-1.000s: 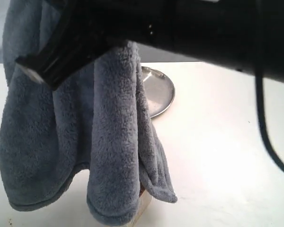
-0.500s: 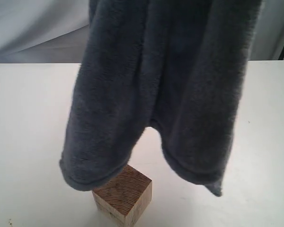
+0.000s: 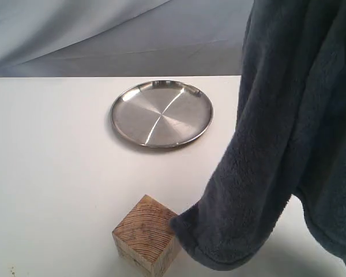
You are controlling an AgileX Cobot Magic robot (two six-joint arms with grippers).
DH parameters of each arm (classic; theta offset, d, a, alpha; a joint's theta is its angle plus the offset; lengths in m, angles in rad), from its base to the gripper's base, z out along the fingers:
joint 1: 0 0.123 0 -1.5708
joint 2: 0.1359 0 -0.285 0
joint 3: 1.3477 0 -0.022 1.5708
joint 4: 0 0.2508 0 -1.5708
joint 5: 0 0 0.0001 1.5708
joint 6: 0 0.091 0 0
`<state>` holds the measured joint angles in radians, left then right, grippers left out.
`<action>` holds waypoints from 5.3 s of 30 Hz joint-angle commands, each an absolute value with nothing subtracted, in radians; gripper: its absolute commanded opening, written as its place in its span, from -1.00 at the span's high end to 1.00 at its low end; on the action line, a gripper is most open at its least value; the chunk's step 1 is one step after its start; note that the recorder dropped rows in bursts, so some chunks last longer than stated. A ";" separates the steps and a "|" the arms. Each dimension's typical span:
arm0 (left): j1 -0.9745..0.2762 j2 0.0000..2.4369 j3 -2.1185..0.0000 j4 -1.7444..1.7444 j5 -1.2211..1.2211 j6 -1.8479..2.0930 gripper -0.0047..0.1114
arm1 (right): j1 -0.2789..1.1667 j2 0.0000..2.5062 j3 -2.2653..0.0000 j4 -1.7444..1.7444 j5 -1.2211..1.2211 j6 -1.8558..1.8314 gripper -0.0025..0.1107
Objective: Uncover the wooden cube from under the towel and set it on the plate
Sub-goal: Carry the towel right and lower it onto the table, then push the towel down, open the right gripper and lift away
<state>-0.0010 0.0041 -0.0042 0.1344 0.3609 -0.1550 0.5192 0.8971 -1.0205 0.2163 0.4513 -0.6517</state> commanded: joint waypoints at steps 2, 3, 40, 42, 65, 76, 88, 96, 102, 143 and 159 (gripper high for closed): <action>-0.004 0.000 0.000 0.137 0.348 -0.154 0.92 | 0.497 0.957 -0.912 0.187 0.354 -0.647 0.96; -0.004 0.000 0.000 0.137 0.348 -0.154 0.92 | 0.497 0.971 -0.902 0.187 0.342 -0.645 0.96; -0.004 0.000 0.000 0.137 0.348 -0.154 0.92 | 0.300 1.214 -0.880 0.185 0.153 -0.520 0.96; -0.004 0.000 0.000 0.137 0.348 -0.154 0.92 | 0.300 1.214 -0.880 0.202 0.178 -0.520 0.96; -0.004 0.000 0.000 0.137 0.348 -0.154 0.92 | 0.396 1.315 -0.880 0.267 0.508 -0.525 0.81; -0.004 0.000 0.000 0.137 0.346 -0.154 0.92 | 0.399 1.575 -0.880 0.277 0.583 -0.583 -0.52; -0.004 0.000 0.000 0.137 0.346 -0.154 0.92 | 0.399 1.702 -0.880 0.493 0.650 -0.693 -0.57; -0.004 0.000 0.000 0.137 0.346 -0.154 0.92 | 0.399 1.702 -0.885 0.554 0.702 -0.759 -0.57; -0.004 0.000 0.000 0.137 0.346 -0.154 0.92 | 0.399 1.604 -1.013 0.488 0.831 -0.698 -0.57; -0.004 0.000 0.000 0.137 0.346 -0.154 0.92 | 0.397 1.468 -1.009 0.448 0.794 -0.480 -0.90; -0.004 0.000 0.000 0.137 0.346 -0.154 0.92 | 0.397 1.462 -0.993 0.637 0.684 -0.204 -0.90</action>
<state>-0.0010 0.0041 -0.0042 0.1386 0.3590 -0.1550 0.3979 1.4388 -1.0315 0.5738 0.6839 -0.2406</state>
